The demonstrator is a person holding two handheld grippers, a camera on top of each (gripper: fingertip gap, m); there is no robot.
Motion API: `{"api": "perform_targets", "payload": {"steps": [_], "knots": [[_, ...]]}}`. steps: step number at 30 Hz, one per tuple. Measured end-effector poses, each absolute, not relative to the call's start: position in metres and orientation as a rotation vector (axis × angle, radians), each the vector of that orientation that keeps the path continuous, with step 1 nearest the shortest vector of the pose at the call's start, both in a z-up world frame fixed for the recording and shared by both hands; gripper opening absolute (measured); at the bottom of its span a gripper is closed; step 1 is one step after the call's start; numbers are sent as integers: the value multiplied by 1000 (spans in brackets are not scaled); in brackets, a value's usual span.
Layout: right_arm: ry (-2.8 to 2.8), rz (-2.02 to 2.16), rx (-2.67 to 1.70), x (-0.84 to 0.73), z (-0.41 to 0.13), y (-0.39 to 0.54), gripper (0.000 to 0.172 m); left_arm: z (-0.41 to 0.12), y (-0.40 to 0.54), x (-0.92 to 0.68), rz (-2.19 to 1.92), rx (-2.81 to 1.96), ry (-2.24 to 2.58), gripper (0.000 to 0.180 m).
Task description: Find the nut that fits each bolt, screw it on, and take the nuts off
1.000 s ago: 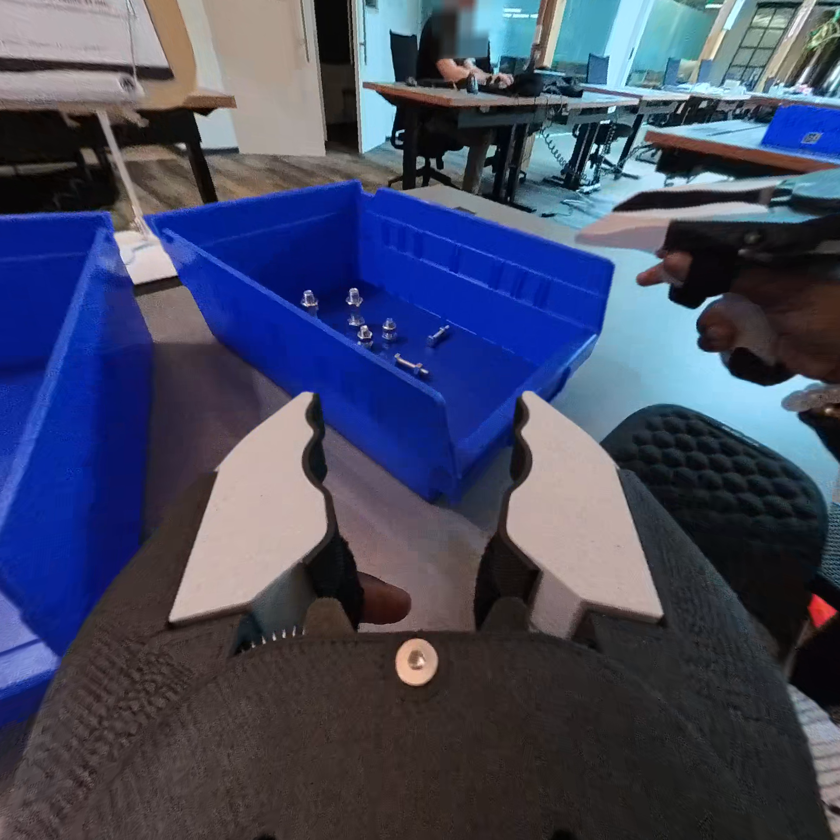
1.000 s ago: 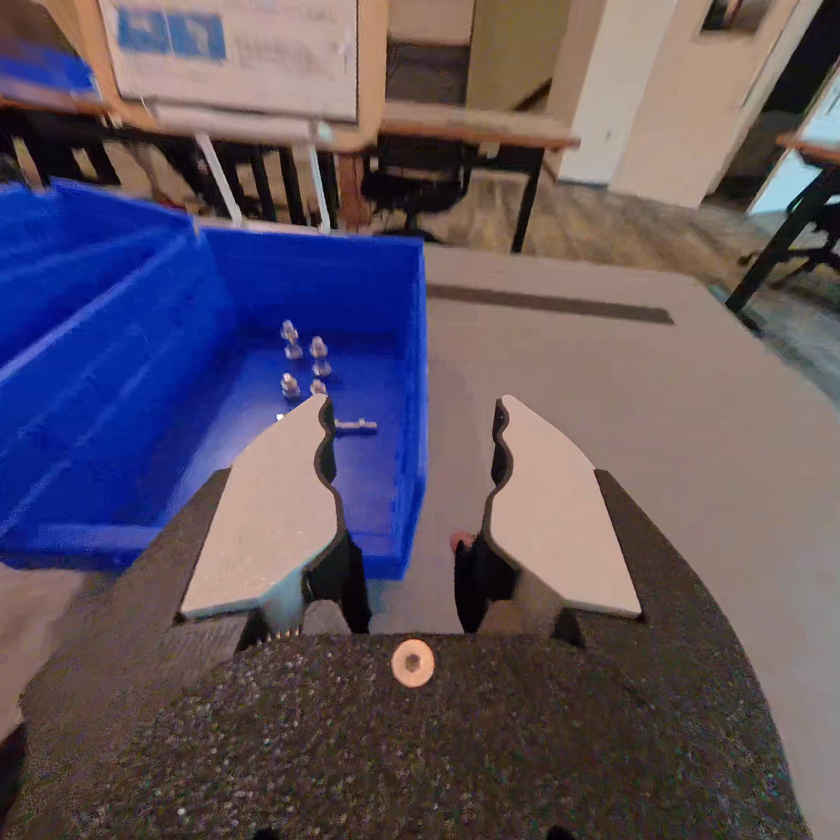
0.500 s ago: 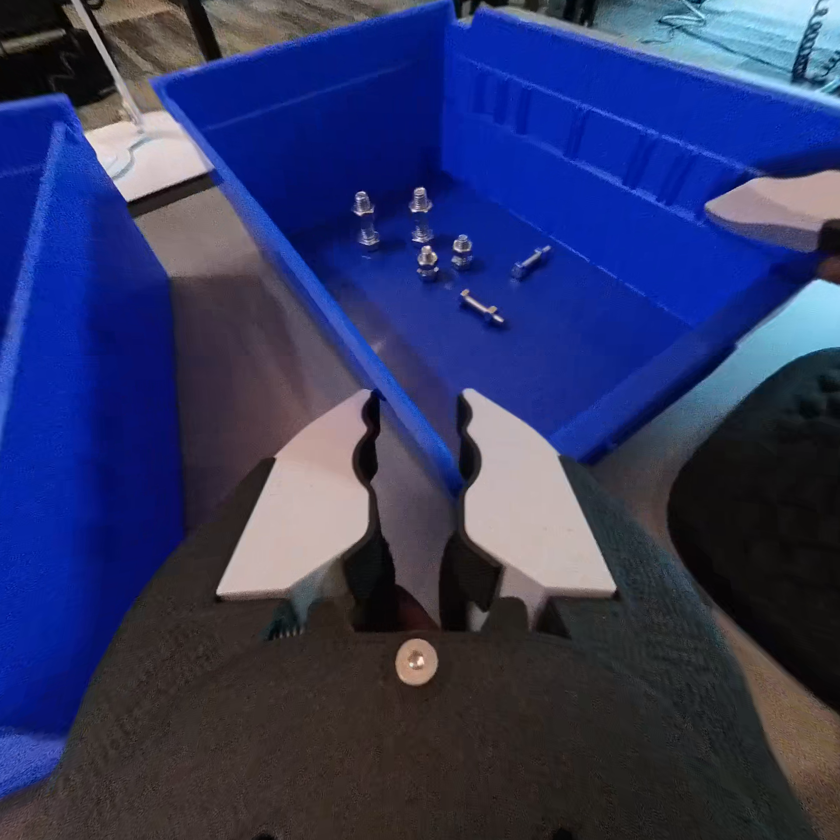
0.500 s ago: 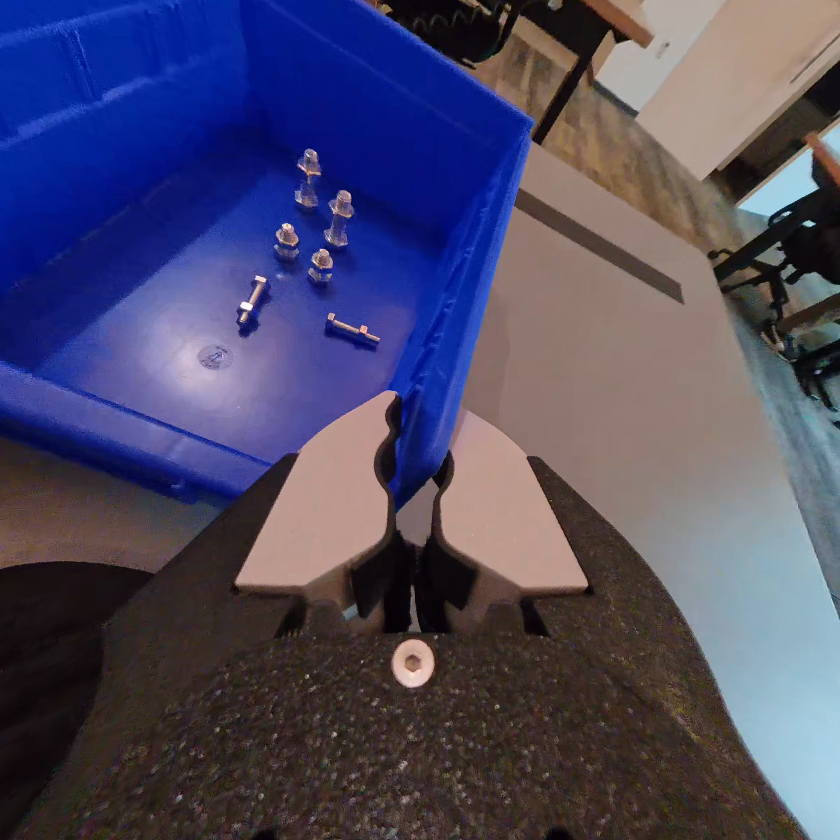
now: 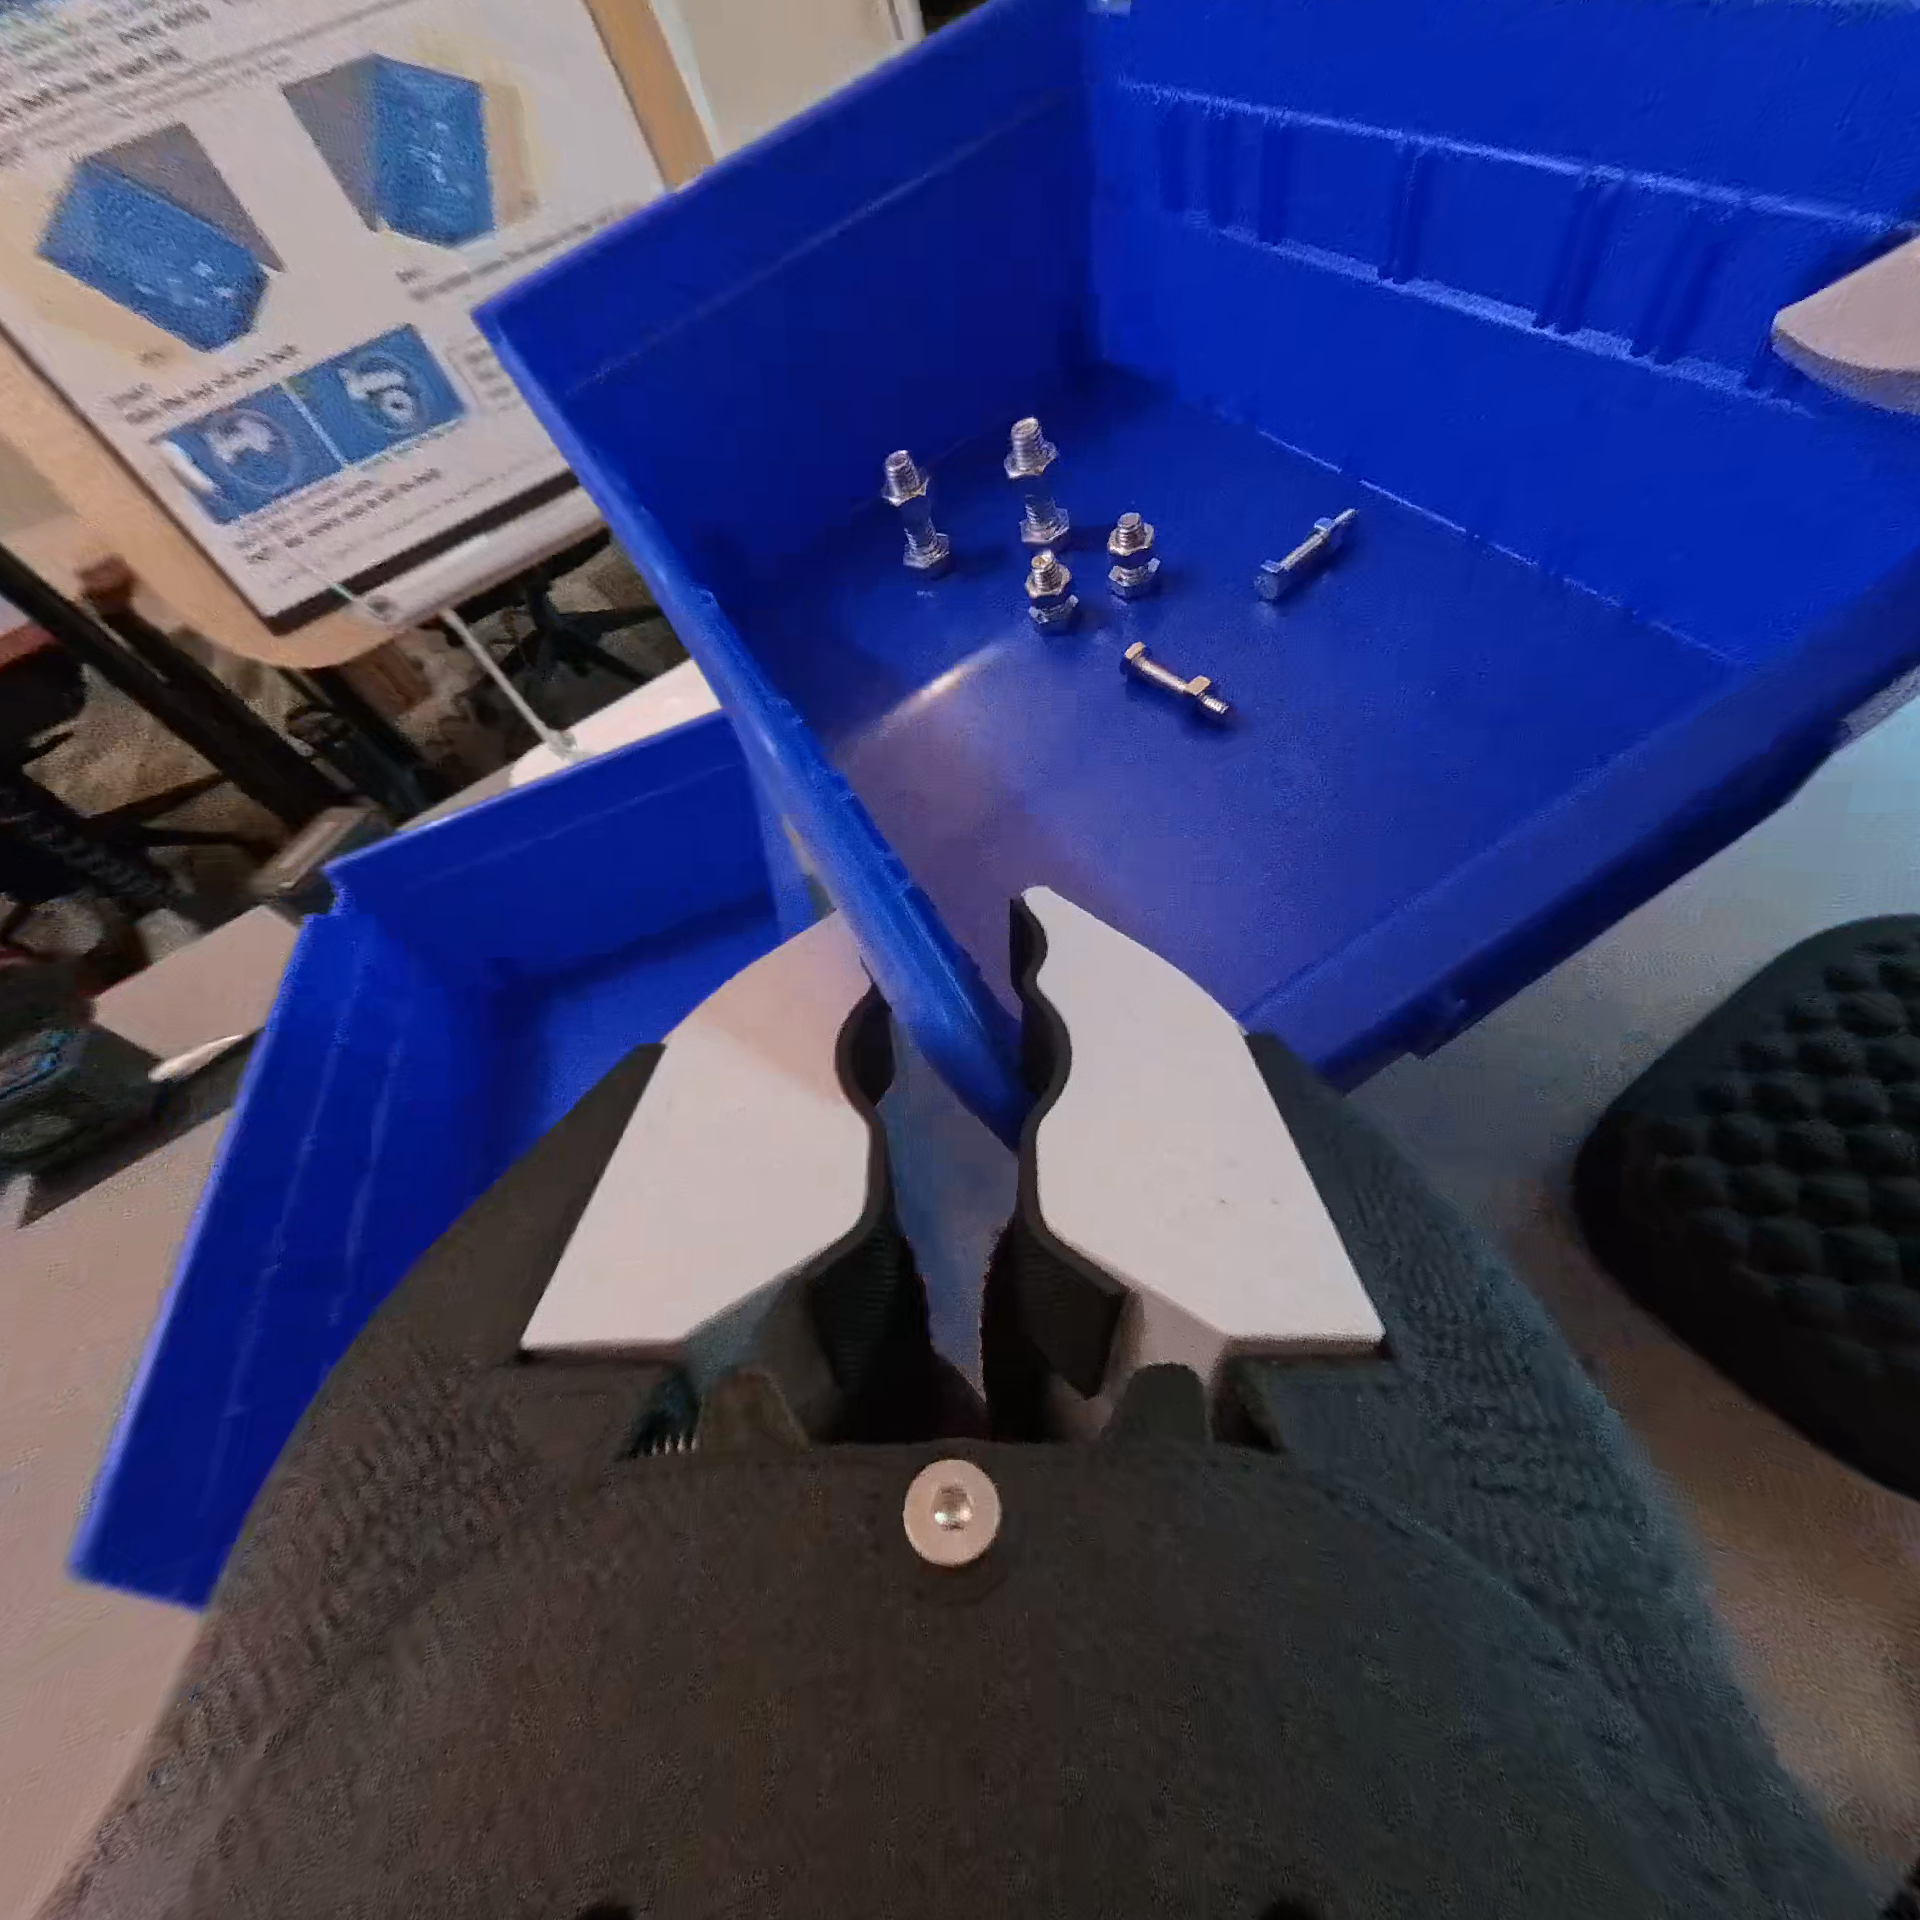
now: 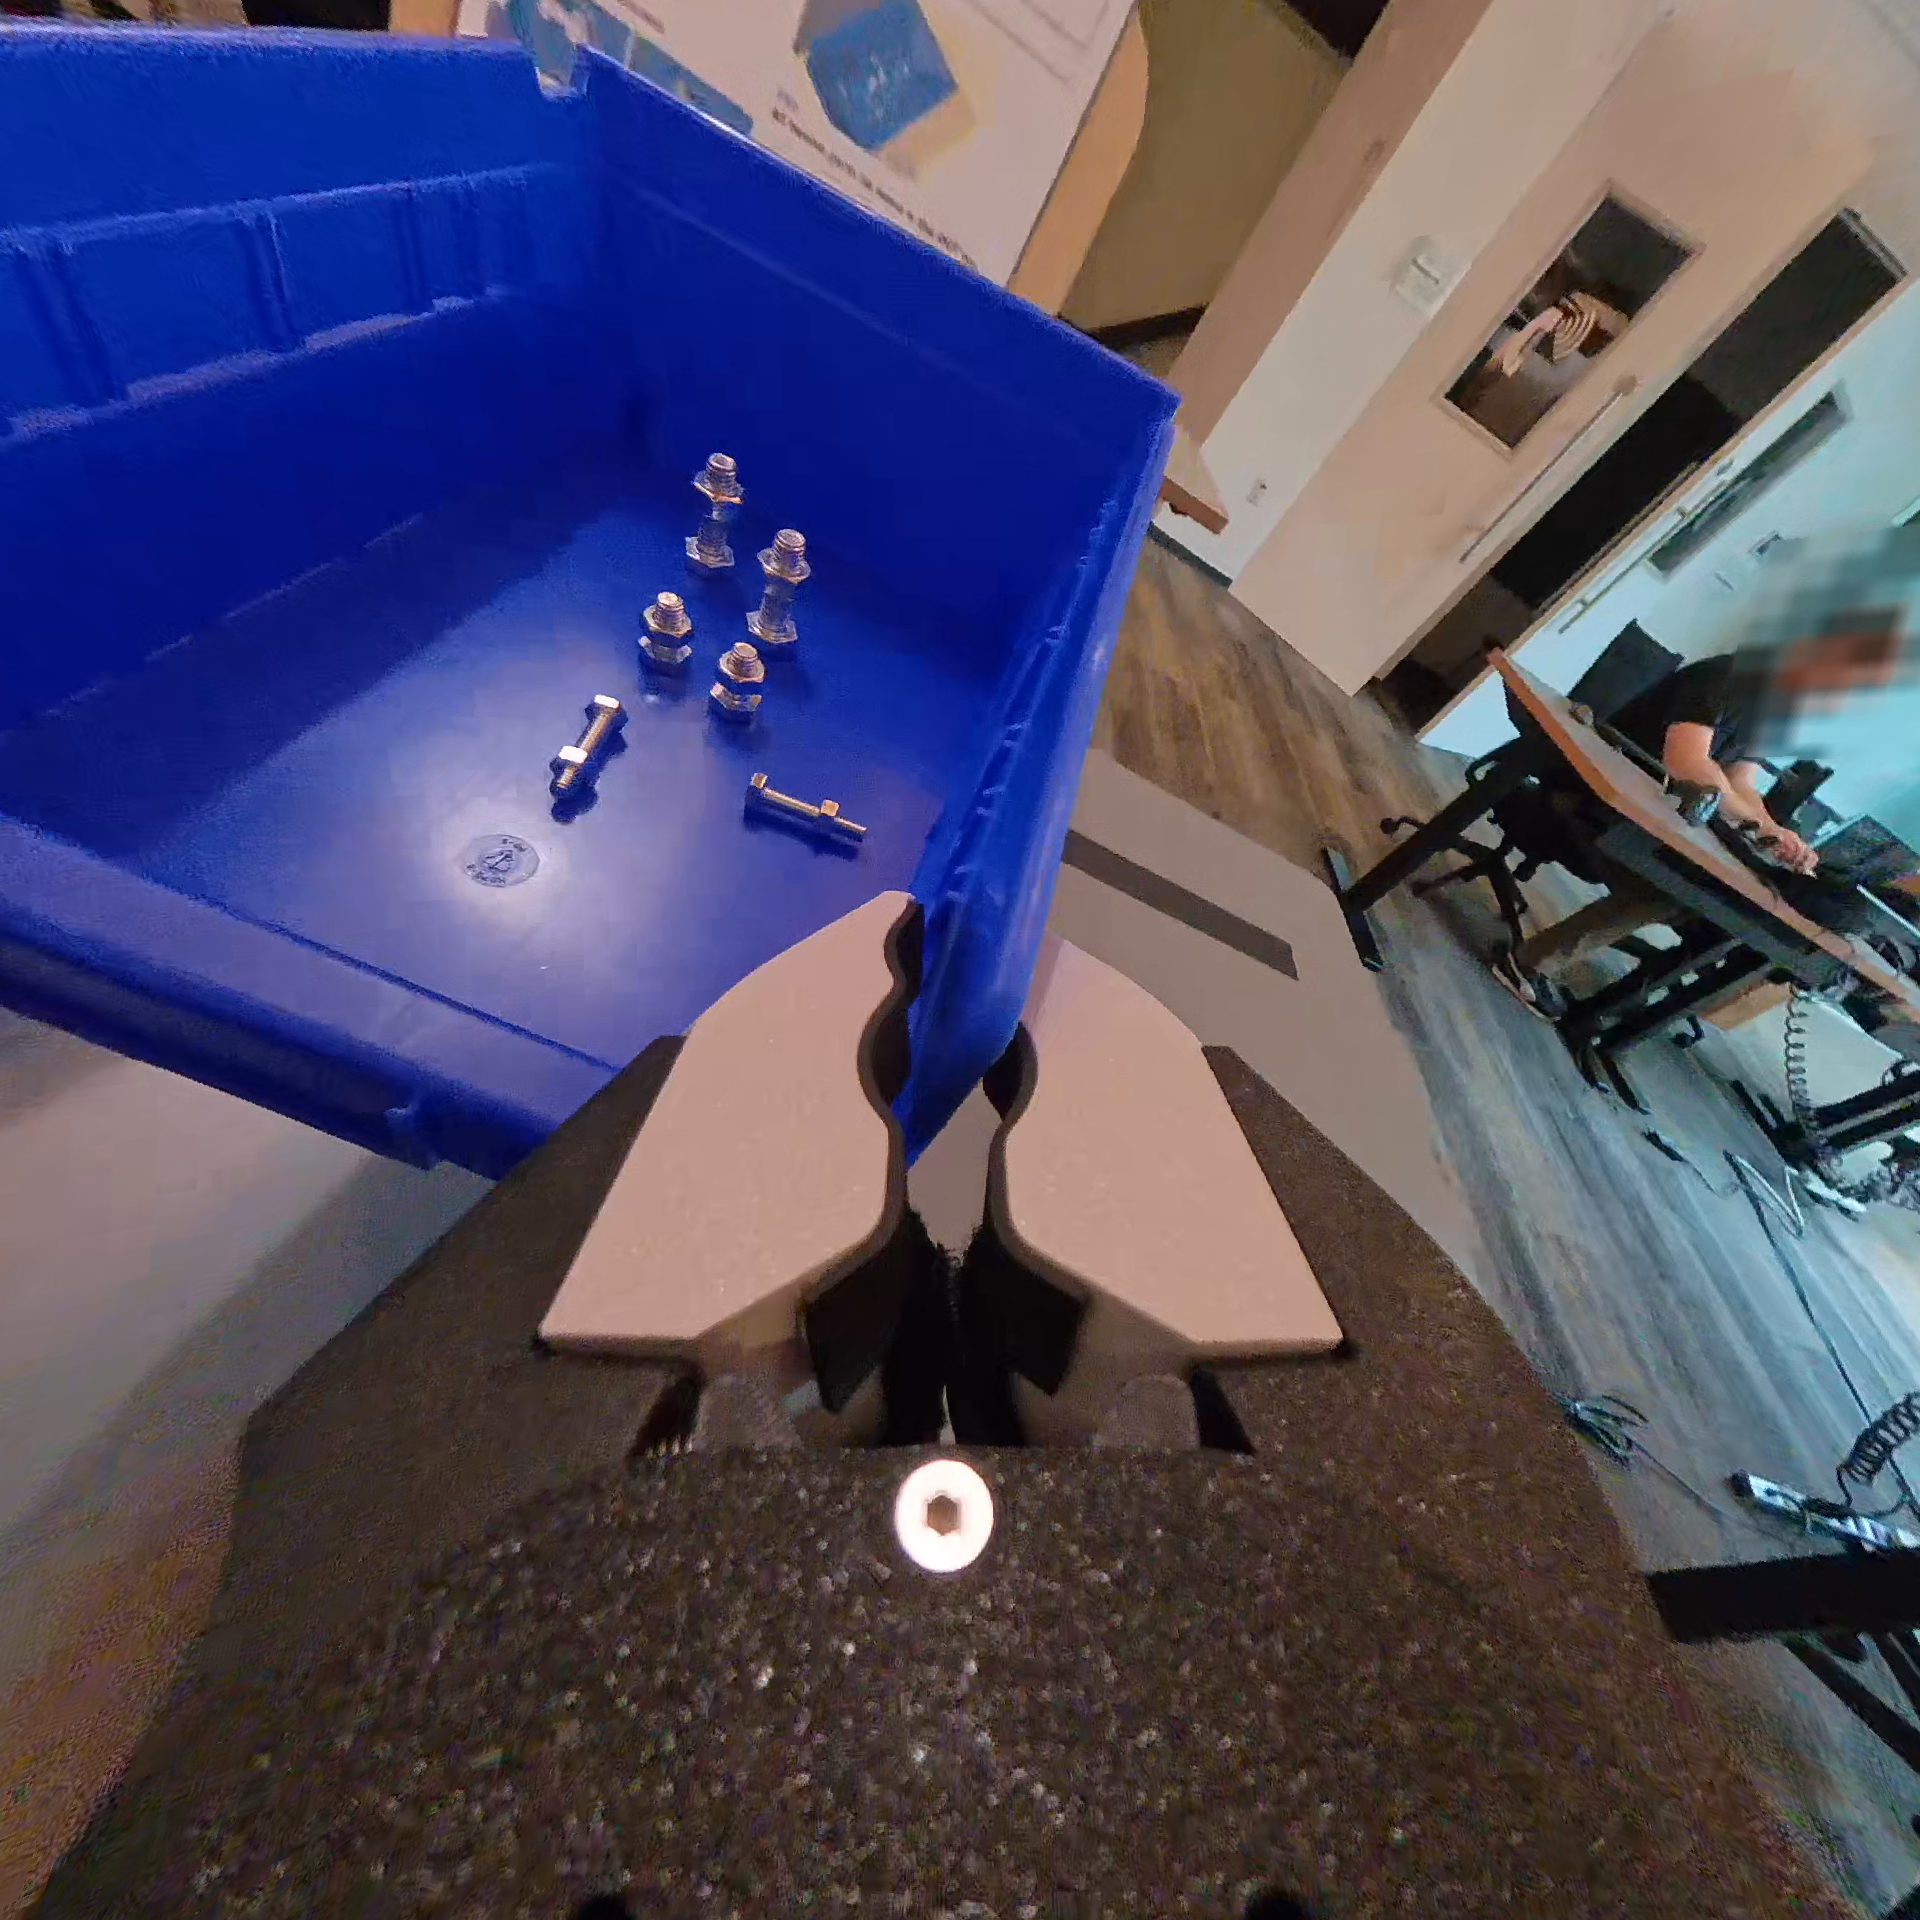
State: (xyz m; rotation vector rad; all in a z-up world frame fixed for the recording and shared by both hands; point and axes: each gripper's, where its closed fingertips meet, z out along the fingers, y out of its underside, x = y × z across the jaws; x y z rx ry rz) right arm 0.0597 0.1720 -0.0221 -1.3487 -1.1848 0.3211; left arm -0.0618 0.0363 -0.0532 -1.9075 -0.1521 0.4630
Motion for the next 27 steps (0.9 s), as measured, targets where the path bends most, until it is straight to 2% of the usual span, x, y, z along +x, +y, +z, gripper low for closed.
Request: {"api": "perform_targets", "payload": {"steps": [4, 9, 21, 27], "knots": [[-1230, 421, -1266, 14, 1, 135, 9, -27, -14, -93, 581, -1886, -228, 20], [-1342, 585, -1175, -55, 1, 73, 10, -17, -94, -135, 729, -1913, -365, 19], [-1537, 874, -982, -179, -43, -108, 11, -31, -294, -203, 1028, -1946, -700, 17], [-1615, 924, -949, -202, -87, -174, 12, -66, -358, -221, 1037, -1961, -820, 14]]}}
